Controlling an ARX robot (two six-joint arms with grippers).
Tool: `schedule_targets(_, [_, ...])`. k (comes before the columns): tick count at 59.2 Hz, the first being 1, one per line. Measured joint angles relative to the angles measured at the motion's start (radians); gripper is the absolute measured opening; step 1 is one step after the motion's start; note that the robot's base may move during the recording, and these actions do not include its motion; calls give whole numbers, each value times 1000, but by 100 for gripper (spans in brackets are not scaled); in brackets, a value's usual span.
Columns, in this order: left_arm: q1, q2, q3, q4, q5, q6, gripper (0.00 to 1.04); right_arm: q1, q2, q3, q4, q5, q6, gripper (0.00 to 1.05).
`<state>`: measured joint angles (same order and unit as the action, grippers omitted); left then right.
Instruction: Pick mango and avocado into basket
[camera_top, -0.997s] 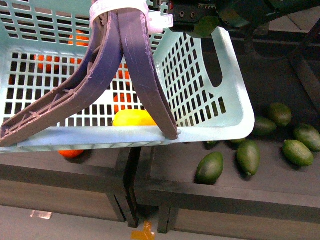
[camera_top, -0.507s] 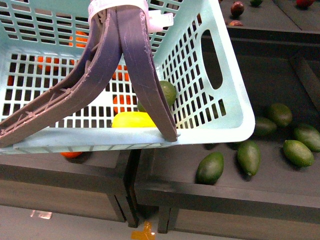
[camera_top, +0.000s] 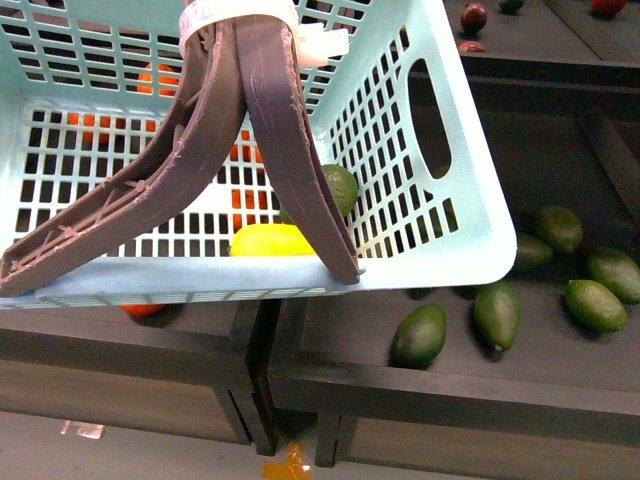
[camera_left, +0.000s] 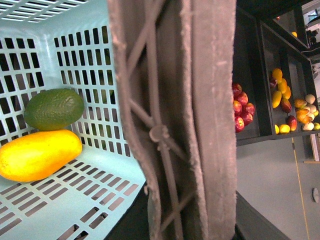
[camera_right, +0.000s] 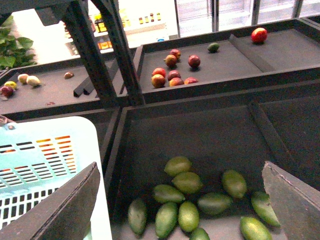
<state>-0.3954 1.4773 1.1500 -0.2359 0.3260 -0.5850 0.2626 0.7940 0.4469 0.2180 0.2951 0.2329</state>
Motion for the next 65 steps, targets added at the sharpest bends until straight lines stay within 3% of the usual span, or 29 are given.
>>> schedule_targets(16, [0, 0, 0, 0, 0, -2, 17, -4, -20, -5, 1, 0, 9, 97])
schedule_targets(23, [0, 0, 0, 0, -1, 2, 17, -40, -60, -95, 159, -87, -132, 78])
schedule_targets(48, [0, 0, 0, 0, 0, 0, 17, -166, -252, -301, 175, -205, -225, 3])
schedule_targets(52, [0, 0, 0, 0, 0, 0, 17, -220, -279, -319, 164, -280, -229, 2])
schedule_targets(65, [0, 0, 0, 0, -1, 0, 17, -259, -361, -366, 129, -292, -229, 2])
